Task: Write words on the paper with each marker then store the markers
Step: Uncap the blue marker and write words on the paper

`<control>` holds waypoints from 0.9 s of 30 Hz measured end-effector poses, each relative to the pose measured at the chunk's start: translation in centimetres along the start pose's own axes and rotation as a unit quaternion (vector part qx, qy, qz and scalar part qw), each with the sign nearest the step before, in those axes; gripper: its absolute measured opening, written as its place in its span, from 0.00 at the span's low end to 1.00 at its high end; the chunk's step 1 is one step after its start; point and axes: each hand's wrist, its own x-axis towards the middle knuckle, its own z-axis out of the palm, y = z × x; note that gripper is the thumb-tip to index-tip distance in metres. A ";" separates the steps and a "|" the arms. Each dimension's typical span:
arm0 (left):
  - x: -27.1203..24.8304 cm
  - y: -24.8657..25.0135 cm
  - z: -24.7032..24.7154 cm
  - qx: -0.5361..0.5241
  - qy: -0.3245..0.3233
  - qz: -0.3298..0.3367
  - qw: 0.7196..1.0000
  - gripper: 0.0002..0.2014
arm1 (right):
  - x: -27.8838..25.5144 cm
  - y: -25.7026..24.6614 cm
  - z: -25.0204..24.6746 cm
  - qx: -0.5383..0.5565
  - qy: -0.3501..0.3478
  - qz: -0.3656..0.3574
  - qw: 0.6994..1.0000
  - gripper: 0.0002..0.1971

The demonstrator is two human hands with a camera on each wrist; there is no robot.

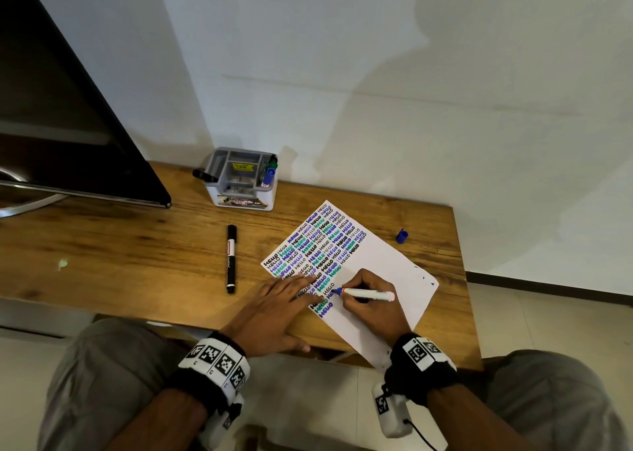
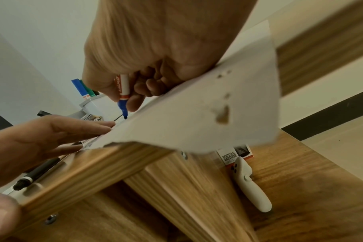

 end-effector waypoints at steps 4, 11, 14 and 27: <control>0.0 0.0 -0.1 0.003 0.000 0.000 1.000 0.42 | 0.0 0.2 -0.1 -0.007 -0.002 0.011 1.000 0.07; 0.0 0.0 0.0 0.005 0.000 0.001 1.000 0.42 | 0.1 0.0 -0.1 -0.001 0.011 0.024 1.000 0.06; 0.0 0.0 -0.1 0.003 0.004 0.000 1.000 0.42 | 0.1 0.0 -0.2 0.000 0.006 0.020 1.000 0.06; 0.0 -0.1 0.2 0.005 0.012 0.003 1.000 0.42 | 0.1 -0.2 -0.3 -0.007 0.016 0.025 1.000 0.07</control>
